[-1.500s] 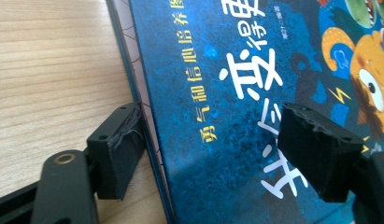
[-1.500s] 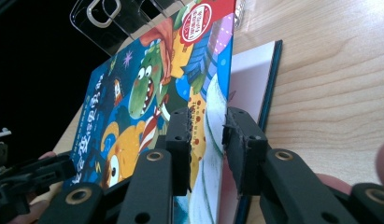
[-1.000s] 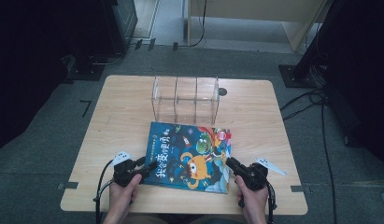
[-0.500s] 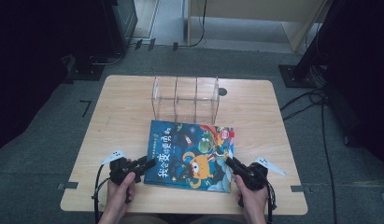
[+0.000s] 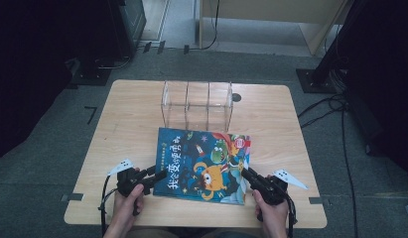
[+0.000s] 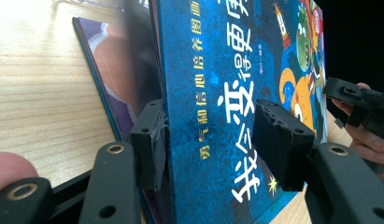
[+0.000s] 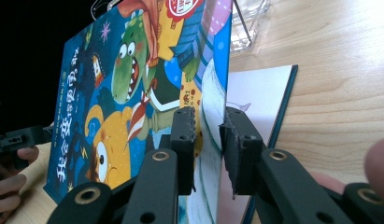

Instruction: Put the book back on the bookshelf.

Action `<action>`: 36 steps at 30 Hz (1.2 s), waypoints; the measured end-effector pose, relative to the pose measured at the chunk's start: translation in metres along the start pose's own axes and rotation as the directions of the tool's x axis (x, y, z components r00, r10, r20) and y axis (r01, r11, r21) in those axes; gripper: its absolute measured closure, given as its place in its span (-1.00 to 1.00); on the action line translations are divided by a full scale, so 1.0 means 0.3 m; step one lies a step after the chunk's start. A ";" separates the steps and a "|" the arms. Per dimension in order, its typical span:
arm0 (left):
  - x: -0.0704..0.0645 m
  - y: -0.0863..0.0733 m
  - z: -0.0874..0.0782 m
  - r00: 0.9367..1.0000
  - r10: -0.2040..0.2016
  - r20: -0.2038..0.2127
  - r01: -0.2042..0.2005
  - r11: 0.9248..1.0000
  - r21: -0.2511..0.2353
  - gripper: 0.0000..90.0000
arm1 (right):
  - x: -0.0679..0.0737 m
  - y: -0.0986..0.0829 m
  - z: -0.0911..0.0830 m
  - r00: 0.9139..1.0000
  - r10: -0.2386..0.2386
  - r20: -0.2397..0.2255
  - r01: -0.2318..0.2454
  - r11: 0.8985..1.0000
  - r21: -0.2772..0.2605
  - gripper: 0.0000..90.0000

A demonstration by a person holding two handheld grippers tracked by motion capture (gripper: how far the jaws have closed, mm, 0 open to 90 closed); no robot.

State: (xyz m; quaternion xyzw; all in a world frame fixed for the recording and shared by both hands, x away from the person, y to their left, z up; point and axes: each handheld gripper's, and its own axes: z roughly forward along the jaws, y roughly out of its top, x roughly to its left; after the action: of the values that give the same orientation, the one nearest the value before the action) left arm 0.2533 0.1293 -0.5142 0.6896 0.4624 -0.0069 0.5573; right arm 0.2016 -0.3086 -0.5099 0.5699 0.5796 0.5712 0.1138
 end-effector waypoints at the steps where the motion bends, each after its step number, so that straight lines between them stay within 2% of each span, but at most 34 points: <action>1: -0.003 0.001 0.000 1.000 0.005 -0.001 -0.005 1.000 0.001 0.02 | 0.001 0.001 -0.002 1.000 -0.007 -0.002 0.007 1.000 -0.003 0.68; 7: -0.018 0.011 -0.004 0.999 0.040 0.022 -0.040 0.999 0.000 -0.01 | 0.006 0.005 -0.018 0.999 -0.033 -0.019 0.032 0.999 -0.019 0.69; 12: -0.022 0.014 -0.004 0.998 0.045 0.043 -0.045 0.999 -0.007 0.01 | 0.007 0.009 -0.028 0.999 -0.048 -0.024 0.048 0.998 -0.031 0.70; 18: -0.016 0.009 -0.001 0.997 0.054 0.048 -0.054 0.998 -0.011 0.12 | 0.010 0.008 -0.033 0.998 -0.060 -0.025 0.059 0.997 -0.040 0.70; 24: -0.011 -0.002 0.019 0.994 0.069 0.078 -0.071 0.997 0.023 0.13 | 0.010 0.005 -0.041 0.996 -0.082 -0.037 0.080 0.995 -0.054 0.71; 29: -0.023 -0.005 0.031 0.994 0.096 0.047 -0.099 0.994 0.050 0.12 | 0.011 0.002 -0.043 0.995 -0.091 -0.048 0.089 0.994 -0.059 0.71; 33: -0.029 -0.008 0.034 0.993 0.109 0.037 -0.111 0.992 0.062 0.14 | 0.010 -0.001 -0.038 0.996 -0.082 -0.036 0.080 0.996 -0.051 0.70; 36: -0.028 -0.010 0.032 0.992 0.111 0.065 -0.116 0.990 0.077 0.18 | 0.010 -0.002 -0.033 0.997 -0.083 -0.008 0.082 0.995 -0.053 0.67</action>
State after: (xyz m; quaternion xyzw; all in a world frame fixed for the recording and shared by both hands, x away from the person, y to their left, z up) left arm 0.2513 0.1164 -0.5157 0.7361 0.4045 -0.0148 0.5425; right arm 0.1927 -0.3112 -0.5056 0.5394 0.5879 0.5841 0.1494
